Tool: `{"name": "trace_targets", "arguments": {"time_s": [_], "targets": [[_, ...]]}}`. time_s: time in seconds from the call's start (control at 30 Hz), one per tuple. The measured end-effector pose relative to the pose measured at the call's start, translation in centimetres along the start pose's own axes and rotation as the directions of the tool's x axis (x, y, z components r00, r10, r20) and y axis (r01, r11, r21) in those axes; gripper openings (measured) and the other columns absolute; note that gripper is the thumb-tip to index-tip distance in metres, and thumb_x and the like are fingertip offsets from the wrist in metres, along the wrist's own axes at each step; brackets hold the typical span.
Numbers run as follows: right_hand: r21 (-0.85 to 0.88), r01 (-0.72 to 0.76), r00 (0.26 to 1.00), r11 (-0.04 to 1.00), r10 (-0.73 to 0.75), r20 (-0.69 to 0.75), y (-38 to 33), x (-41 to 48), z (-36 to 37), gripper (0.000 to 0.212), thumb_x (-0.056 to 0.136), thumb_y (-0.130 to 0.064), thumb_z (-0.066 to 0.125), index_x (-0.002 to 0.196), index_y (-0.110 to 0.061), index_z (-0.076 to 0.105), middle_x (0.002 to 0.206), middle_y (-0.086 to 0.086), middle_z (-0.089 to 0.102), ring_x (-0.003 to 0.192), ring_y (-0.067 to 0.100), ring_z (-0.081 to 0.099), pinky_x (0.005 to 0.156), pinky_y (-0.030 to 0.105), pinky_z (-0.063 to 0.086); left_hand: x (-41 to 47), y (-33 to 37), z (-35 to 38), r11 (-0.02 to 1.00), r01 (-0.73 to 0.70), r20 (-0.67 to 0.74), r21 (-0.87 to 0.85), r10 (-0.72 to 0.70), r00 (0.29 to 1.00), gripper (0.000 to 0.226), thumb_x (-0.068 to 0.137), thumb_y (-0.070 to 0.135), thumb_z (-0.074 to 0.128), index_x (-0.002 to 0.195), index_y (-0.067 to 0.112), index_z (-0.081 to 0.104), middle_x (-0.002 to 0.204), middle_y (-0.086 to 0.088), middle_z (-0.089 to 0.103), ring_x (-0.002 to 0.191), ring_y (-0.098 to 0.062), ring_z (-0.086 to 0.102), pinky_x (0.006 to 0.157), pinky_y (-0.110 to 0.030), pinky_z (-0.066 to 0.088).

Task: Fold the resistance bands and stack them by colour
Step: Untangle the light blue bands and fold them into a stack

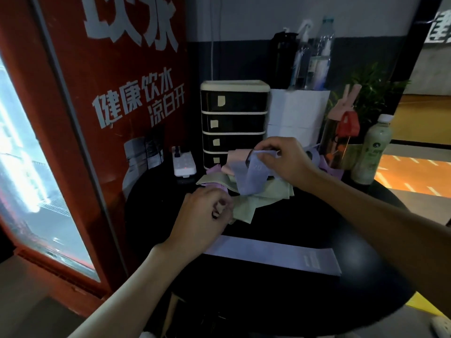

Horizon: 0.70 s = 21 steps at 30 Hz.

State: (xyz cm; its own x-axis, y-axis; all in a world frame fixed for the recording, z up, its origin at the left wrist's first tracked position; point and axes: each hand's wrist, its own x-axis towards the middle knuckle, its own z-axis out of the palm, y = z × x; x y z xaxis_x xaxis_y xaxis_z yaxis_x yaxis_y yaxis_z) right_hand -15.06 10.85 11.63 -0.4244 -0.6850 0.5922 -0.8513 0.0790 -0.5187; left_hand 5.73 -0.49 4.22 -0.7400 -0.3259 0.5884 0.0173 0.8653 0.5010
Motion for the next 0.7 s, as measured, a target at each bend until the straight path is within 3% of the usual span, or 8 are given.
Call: {"name": "trace_targets", "arguments": {"time_s": [0.1,0.17,0.3,0.37,0.57,0.63,0.7], "targets": [[0.012,-0.002,1.0,1.0,0.002,-0.014,-1.6,-1.0,-1.1,0.016,0.089,-0.004,0.065,0.103,-0.008,0.074,0.093,-0.006,0.068,0.086,-0.003,0.058,0.07,0.0,0.037,3.3,2.5,-1.6,0.991,-0.004,-0.034,-0.135,-0.001,0.999,0.005,0.091,0.017,0.066,0.093,0.013,0.067,0.094,0.002,0.062,0.085,-0.015,0.057,0.078,-0.033,0.048],[0.03,-0.005,0.999,1.0,0.006,-0.037,-2.5,-1.6,-1.8,0.019,0.089,-0.005,0.067,0.107,-0.008,0.072,0.096,-0.004,0.068,0.086,-0.002,0.058,0.072,0.003,0.038,5.3,3.9,-2.1,0.986,-0.016,-0.05,-0.167,0.008,0.999,0.006,0.092,0.016,0.066,0.097,0.016,0.065,0.095,0.003,0.062,0.083,-0.013,0.057,0.076,-0.028,0.048],[0.139,-0.005,0.998,0.99,0.014,-0.06,-4.1,-2.8,-3.3,0.028,0.088,-0.007,0.068,0.115,-0.012,0.061,0.087,0.001,0.071,0.078,0.014,0.065,0.072,0.039,0.051,7.9,5.5,-2.1,0.977,-0.031,-0.057,-0.211,0.019,0.998,0.005,0.093,0.019,0.067,0.097,0.017,0.069,0.095,0.002,0.066,0.084,-0.013,0.062,0.076,-0.029,0.052],[0.183,-0.006,0.998,0.983,0.019,-0.065,-4.8,-3.5,-4.1,0.029,0.088,-0.007,0.067,0.114,-0.012,0.055,0.085,0.006,0.072,0.079,0.027,0.066,0.074,0.047,0.052,8.4,6.3,-1.9,0.97,-0.051,-0.059,-0.239,0.038,0.998,0.004,0.093,0.017,0.067,0.09,0.019,0.07,0.089,0.004,0.068,0.08,-0.014,0.064,0.073,-0.03,0.053],[0.251,-0.045,0.995,0.967,0.067,-0.078,-6.3,-4.8,-5.5,0.035,0.088,-0.006,0.068,0.111,-0.015,0.043,0.084,0.017,0.07,0.07,0.033,0.061,0.067,0.046,0.051,8.5,8.3,-1.8,0.939,-0.072,-0.062,-0.336,0.054,0.997,0.013,0.094,0.007,0.064,0.083,0.012,0.069,0.07,0.007,0.063,0.058,-0.001,0.053,0.057,-0.017,0.045],[0.267,-0.087,0.991,0.96,0.11,-0.072,-6.4,-5.0,-5.7,0.041,0.087,-0.006,0.069,0.117,-0.014,0.043,0.083,0.027,0.066,0.062,0.029,0.054,0.06,0.043,0.047,8.5,8.8,-2.0,0.922,-0.067,-0.095,-0.381,0.033,0.995,0.012,0.095,0.006,0.062,0.084,0.008,0.068,0.07,0.004,0.061,0.058,0.0,0.052,0.057,-0.019,0.047],[0.295,-0.138,0.983,0.945,0.167,-0.076,-6.6,-5.2,-5.7,0.044,0.087,-0.005,0.07,0.121,-0.013,0.044,0.084,0.032,0.065,0.066,0.035,0.059,0.063,0.045,0.051,8.6,9.1,-2.2,0.913,-0.057,-0.113,-0.404,0.011,0.994,0.012,0.096,0.007,0.062,0.085,0.01,0.066,0.073,0.004,0.061,0.061,-0.001,0.055,0.06,-0.02,0.051]]}}
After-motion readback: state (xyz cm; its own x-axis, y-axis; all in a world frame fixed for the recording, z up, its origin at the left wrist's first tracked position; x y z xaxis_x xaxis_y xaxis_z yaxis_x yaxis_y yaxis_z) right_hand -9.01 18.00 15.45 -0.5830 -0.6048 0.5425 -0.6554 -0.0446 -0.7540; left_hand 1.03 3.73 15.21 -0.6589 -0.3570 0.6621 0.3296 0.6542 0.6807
